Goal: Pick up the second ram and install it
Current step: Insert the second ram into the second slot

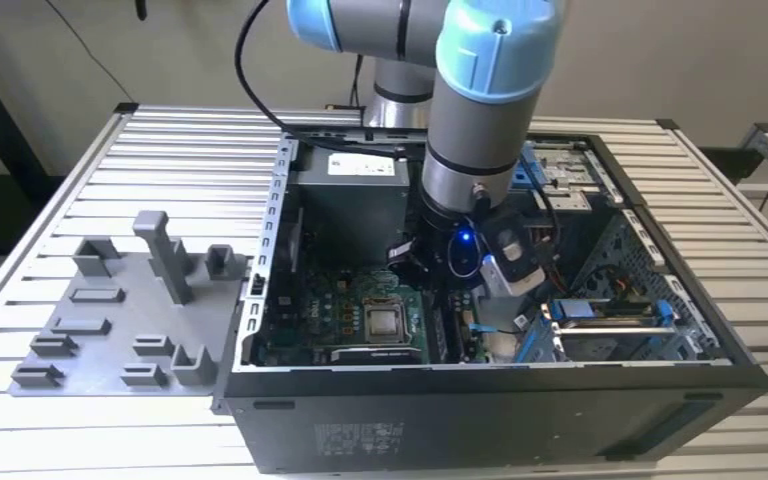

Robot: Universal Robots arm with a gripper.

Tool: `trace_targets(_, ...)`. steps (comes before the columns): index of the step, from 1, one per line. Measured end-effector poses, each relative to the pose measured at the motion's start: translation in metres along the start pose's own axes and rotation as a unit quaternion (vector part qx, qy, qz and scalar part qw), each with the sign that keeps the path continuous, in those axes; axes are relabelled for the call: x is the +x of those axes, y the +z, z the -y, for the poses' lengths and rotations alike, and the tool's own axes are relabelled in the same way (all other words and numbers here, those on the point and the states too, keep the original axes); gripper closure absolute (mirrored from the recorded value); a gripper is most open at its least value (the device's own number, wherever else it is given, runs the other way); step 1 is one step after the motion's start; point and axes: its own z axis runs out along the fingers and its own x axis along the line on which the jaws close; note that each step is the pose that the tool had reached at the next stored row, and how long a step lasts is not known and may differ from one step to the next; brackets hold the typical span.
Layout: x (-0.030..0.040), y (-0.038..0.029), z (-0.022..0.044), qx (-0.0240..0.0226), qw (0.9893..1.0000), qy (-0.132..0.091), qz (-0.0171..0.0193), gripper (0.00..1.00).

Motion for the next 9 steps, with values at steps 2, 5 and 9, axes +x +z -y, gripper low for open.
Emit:
trace_targets(2, 0.0, 0.0002, 0.0001, 0.0001, 1.0, 0.001, 0.0, 0.86)
trace_targets(5, 0.0, 0.0004, 0.0001, 0.0001, 1.0, 0.002, 0.0, 0.86)
trace_targets(9, 0.0, 0.0005, 0.0002, 0.0001, 1.0, 0.003, 0.0, 0.86)
